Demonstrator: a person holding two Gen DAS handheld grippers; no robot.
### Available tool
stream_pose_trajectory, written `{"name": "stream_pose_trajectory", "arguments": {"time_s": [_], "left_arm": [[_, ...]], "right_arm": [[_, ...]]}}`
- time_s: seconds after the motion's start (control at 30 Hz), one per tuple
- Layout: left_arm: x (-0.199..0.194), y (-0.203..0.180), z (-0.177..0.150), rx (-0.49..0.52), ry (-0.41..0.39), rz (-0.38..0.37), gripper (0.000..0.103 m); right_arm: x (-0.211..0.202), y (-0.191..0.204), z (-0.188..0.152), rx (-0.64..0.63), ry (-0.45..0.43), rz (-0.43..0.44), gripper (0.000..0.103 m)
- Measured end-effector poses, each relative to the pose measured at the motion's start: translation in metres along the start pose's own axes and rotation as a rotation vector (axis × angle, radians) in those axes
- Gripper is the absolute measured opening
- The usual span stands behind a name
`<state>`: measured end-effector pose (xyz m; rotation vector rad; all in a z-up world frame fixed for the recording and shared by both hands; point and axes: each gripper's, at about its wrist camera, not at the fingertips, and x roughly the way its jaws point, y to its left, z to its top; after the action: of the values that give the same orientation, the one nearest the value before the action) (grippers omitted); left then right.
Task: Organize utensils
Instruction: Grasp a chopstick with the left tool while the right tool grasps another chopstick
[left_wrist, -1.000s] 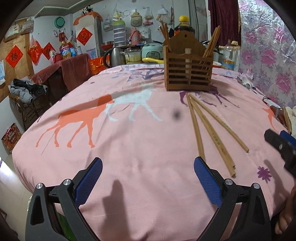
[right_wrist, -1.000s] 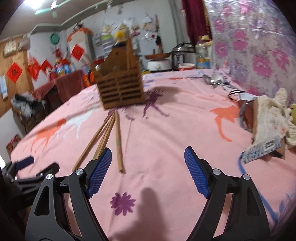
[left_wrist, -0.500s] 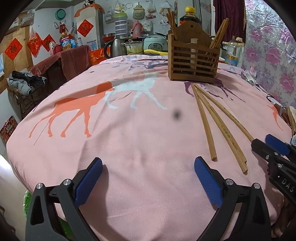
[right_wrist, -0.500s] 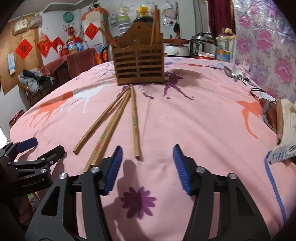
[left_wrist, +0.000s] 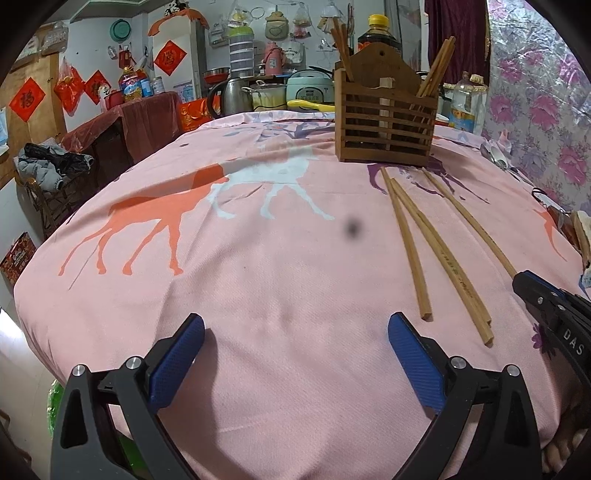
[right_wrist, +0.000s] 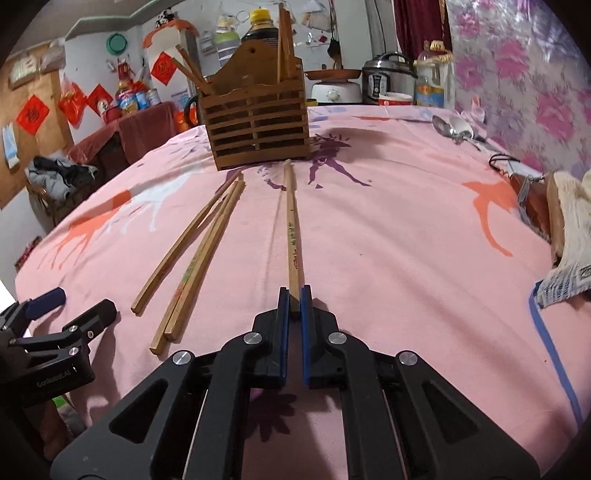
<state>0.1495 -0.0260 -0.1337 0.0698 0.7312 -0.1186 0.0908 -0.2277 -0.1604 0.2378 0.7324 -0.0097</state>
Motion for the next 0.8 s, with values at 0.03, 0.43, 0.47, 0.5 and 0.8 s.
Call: {"name": "stream_pose_trajectory", "arguments": {"time_s": [0.03, 0.43, 0.47, 0.5, 0.8], "left_arm": [[-0.001, -0.001, 0.000, 0.006, -0.005, -0.006, 0.098], [-0.009, -0.036, 0.003, 0.125, -0.045, -0.117, 0.096], [-0.006, -0.040, 0.005, 0.142, -0.052, -0.114, 0.093], [-0.004, -0.042, 0.007, 0.150, -0.054, -0.111, 0.091], [0.019, -0.046, 0.018, 0.154, -0.024, -0.120, 0.043]], "right_arm": [[0.000, -0.001, 0.000, 0.003, 0.000, 0.004, 0.008], [0.000, -0.004, -0.001, 0.029, -0.003, 0.068, 0.019], [0.000, -0.004, -0.001, 0.030, -0.003, 0.069, 0.019], [0.000, -0.004, -0.001, 0.035, -0.002, 0.074, 0.019], [0.000, -0.015, -0.001, 0.087, -0.003, 0.087, 0.019]]}}
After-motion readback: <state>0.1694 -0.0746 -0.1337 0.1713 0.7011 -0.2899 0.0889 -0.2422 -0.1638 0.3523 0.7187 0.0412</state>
